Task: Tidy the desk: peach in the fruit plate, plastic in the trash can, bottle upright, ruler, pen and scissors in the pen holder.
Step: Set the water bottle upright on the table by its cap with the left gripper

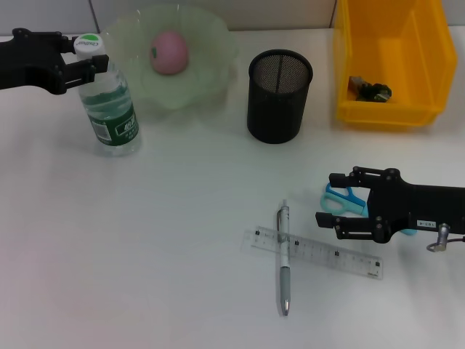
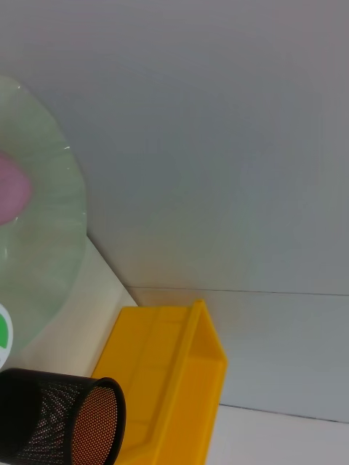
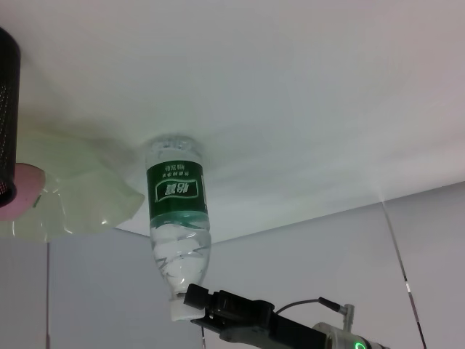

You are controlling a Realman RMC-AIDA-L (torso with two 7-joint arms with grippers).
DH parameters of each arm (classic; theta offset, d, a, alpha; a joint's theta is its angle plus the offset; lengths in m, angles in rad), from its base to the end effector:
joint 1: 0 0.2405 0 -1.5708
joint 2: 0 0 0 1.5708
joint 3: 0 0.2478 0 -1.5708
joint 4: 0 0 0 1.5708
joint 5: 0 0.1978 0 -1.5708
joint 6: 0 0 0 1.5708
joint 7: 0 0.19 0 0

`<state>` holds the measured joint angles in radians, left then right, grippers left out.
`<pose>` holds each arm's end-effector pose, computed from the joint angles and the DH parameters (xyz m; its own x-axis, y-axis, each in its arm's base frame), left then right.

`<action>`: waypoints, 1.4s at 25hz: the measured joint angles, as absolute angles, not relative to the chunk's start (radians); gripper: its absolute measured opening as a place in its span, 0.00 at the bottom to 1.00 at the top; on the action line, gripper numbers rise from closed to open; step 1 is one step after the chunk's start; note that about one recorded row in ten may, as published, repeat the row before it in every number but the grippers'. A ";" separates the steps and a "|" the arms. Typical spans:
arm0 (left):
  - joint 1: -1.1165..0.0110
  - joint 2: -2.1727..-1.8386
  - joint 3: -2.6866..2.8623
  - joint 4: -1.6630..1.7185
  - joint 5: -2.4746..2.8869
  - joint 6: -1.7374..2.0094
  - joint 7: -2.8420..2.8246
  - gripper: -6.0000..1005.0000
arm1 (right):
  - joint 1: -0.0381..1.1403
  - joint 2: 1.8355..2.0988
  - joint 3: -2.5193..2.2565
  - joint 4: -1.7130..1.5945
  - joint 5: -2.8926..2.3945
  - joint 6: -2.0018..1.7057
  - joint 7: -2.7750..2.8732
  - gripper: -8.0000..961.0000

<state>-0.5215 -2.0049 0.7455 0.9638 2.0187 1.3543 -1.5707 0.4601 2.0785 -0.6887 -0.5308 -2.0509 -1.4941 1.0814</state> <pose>-0.2408 0.3976 0.0484 0.8841 0.2612 0.3875 0.4370 -0.7562 -0.4871 0.2697 0.3012 -0.0622 0.8697 -0.2482 -0.4267 -0.3643 -0.9060 -0.2154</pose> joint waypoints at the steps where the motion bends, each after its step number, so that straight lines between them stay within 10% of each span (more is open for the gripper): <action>1: -0.521 -2.005 0.745 0.963 2.019 1.354 -1.571 0.45 | 0.460 2.078 -0.689 -0.531 -2.051 -1.494 1.081 0.80; 35: -0.520 -2.003 0.742 0.974 2.008 1.365 -1.568 0.49 | 0.460 2.078 -0.689 -0.529 -2.051 -1.494 1.081 0.80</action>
<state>-0.5199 -2.0032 0.7424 0.9735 2.0082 1.3646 -1.5677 0.4602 2.0785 -0.6887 -0.5291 -2.0510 -1.4941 1.0815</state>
